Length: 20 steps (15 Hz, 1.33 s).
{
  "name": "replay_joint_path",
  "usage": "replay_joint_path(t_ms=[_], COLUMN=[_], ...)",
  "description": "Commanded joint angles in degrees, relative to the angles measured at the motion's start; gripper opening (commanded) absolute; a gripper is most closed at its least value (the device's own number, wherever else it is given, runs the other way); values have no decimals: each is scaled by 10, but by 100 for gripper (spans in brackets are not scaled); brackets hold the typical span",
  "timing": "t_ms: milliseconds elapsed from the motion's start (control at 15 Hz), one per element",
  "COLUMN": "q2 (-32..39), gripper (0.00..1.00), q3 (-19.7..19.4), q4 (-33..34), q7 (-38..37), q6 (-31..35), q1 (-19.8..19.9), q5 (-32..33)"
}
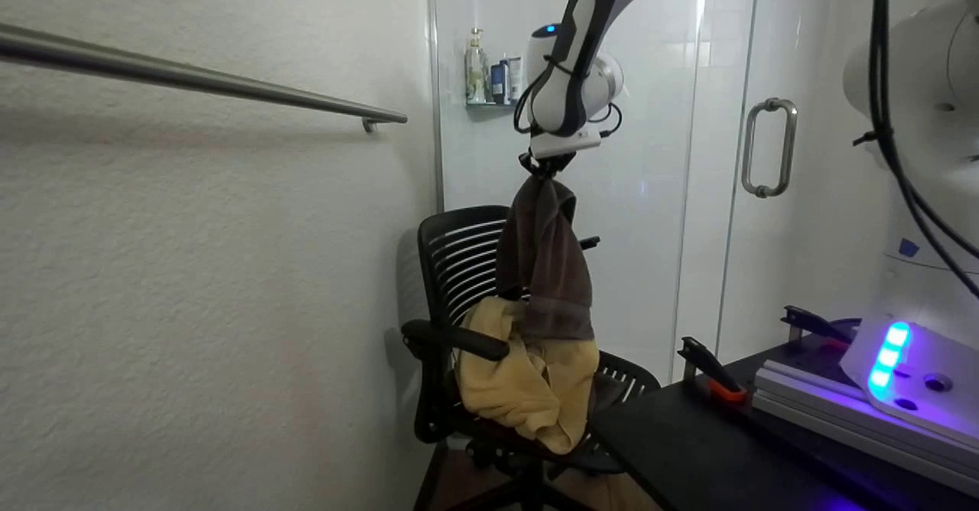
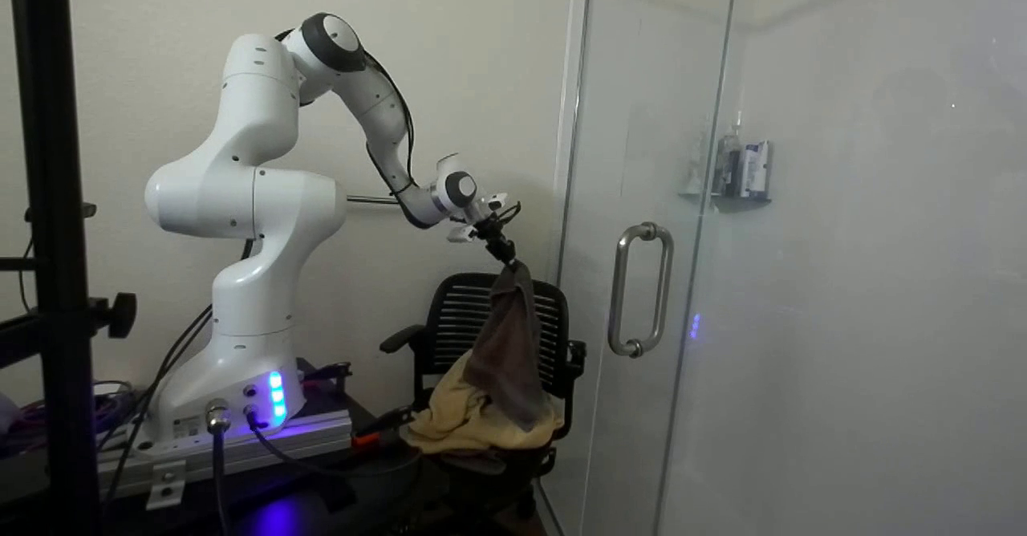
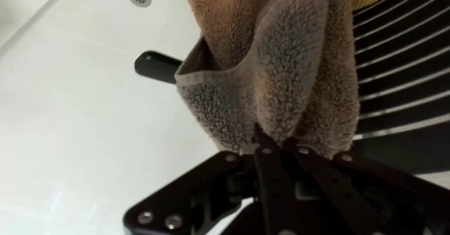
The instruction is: Take the brown towel from the chair and place it on the top rail
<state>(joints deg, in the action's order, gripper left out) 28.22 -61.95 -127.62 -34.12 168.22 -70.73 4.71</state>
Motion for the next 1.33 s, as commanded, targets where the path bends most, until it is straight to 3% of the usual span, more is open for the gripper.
replay_joint_path(t_ms=[0,133,267,400,600,933,1267], q2=[-41,-52,-48,-45,-36,-12,29], gripper=[2,2,2,2,2,2,2], q3=[-127,-176,-199,-201,-167,-68,99], q4=[49,101,157,204,271,384,558], q7=[18,24,33,42,46,35,29], q6=[-109,-180,-232,-262,-315,-408,-567], q1=[-104,-144,-158,-152,-105,17,192], q5=[56,78,93,101,100,98,98])
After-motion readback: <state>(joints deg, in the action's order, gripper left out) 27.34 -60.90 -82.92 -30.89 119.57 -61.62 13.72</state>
